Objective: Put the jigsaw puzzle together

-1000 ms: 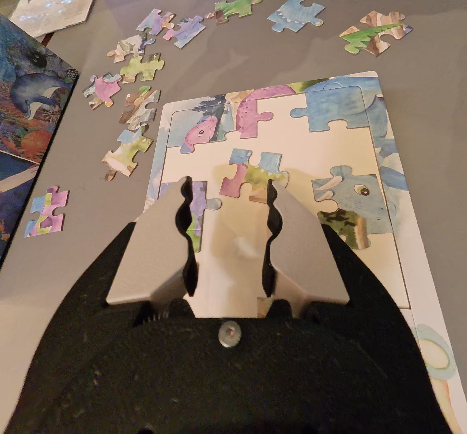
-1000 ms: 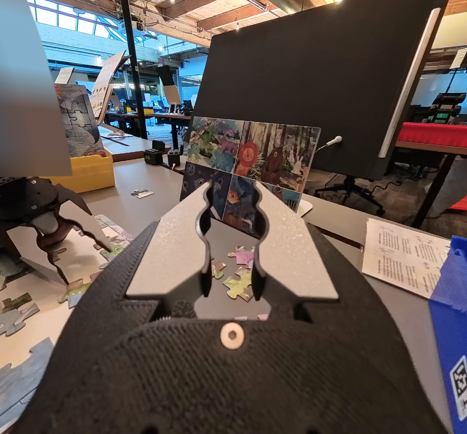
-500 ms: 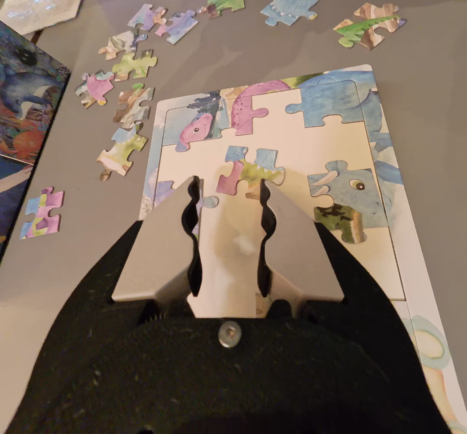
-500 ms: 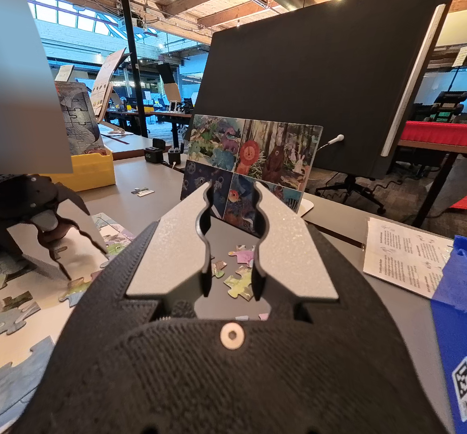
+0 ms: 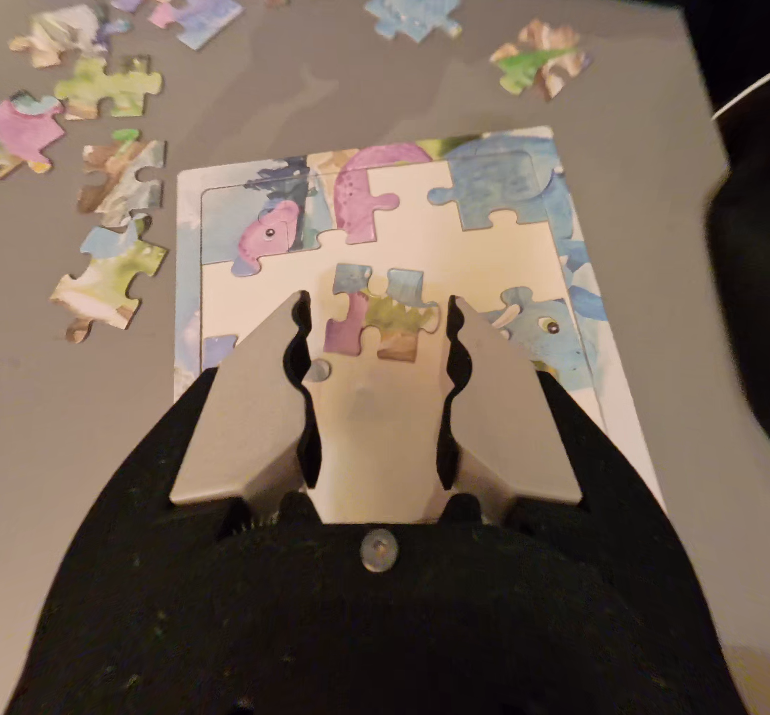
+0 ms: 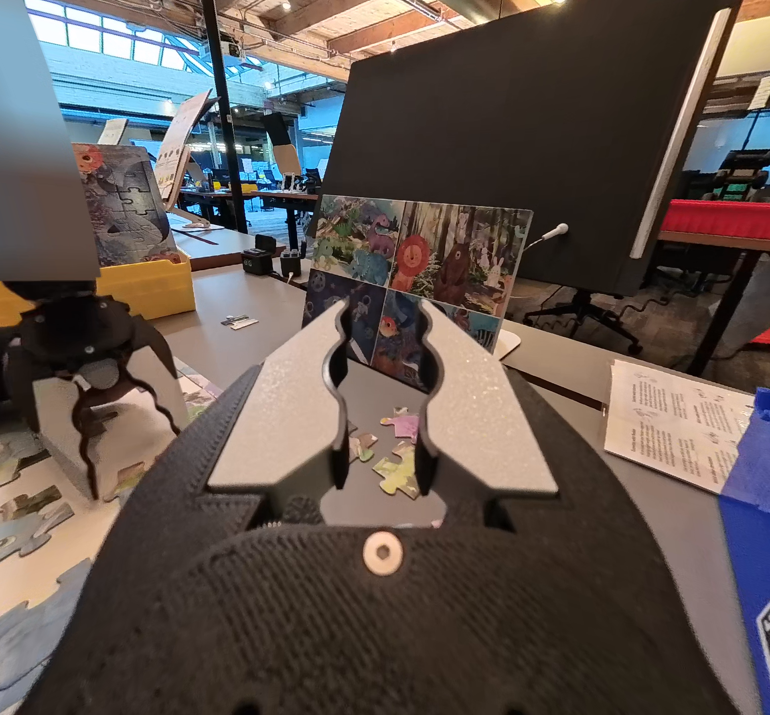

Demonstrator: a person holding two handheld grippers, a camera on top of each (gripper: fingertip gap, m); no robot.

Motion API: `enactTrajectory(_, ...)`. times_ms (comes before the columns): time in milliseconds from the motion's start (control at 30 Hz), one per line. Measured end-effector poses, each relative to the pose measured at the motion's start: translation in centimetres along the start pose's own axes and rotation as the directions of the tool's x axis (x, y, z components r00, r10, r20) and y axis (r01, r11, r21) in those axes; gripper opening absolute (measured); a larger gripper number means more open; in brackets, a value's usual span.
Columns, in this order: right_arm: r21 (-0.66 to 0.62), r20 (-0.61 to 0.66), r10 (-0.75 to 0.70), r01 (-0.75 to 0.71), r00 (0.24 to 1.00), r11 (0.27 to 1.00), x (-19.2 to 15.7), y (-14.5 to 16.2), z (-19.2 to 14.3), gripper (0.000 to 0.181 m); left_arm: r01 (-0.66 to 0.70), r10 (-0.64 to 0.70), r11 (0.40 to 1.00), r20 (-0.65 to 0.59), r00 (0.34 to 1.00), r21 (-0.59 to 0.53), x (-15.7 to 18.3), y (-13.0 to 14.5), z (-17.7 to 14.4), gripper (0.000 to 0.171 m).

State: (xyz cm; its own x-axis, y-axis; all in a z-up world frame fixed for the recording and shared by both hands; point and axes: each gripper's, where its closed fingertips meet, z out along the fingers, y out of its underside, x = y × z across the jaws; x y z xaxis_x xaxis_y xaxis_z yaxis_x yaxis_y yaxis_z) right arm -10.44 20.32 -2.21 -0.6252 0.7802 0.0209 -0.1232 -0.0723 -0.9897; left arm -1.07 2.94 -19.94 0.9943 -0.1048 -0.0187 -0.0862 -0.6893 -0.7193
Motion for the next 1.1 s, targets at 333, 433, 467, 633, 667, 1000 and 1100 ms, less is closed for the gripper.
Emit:
enactTrajectory(333, -0.001, 0.011, 0.009, -0.009, 1.0, 1.0, -0.3, 0.0, 0.0, 0.027, 0.032, -0.035, 0.992, -0.02, 0.999, -0.126, -0.1, 0.8, 0.9, 0.045)
enactTrajectory(433, -0.006, 0.01, 0.005, -0.005, 1.0, 1.0, -0.3, 0.1, 0.0, 0.028, 0.014, -0.015, 0.994, -0.004, 1.0, -0.107, -0.1, 0.4, 0.6, 0.045)
enactTrajectory(467, -0.007, 0.01, 0.004, -0.004, 1.0, 1.0, -0.3, 0.1, 0.0, 0.027, 0.013, -0.013, 0.996, 0.001, 1.0, -0.091, -0.1, 0.0, 0.4, 0.045)
enactTrajectory(633, -0.003, 0.007, 0.009, -0.009, 1.0, 1.0, -0.2, 0.1, 0.0, 0.027, 0.048, -0.044, 0.999, 0.142, 0.989, -0.02, -3.2, -0.7, -2.3, 0.045)
enactTrajectory(667, -0.003, 0.008, 0.011, -0.011, 1.0, 1.0, -0.2, 0.1, 0.0, 0.027, 0.068, -0.062, 0.997, 0.199, 0.978, -0.024, -4.5, -0.2, -3.0, 0.045)
enactTrajectory(1000, -0.014, 0.011, 0.005, -0.005, 1.0, 1.0, -0.4, 0.3, 0.1, 0.027, 0.366, -0.358, 0.928, 0.438, 0.825, 0.069, -13.1, 7.8, -8.9, 0.044)
enactTrajectory(1100, -0.017, 0.009, 0.005, -0.004, 1.0, 1.0, -0.3, 0.4, 0.1, 0.027, 0.375, -0.384, 0.921, 0.416, 0.824, 0.107, -13.2, 7.7, -8.8, 0.045)
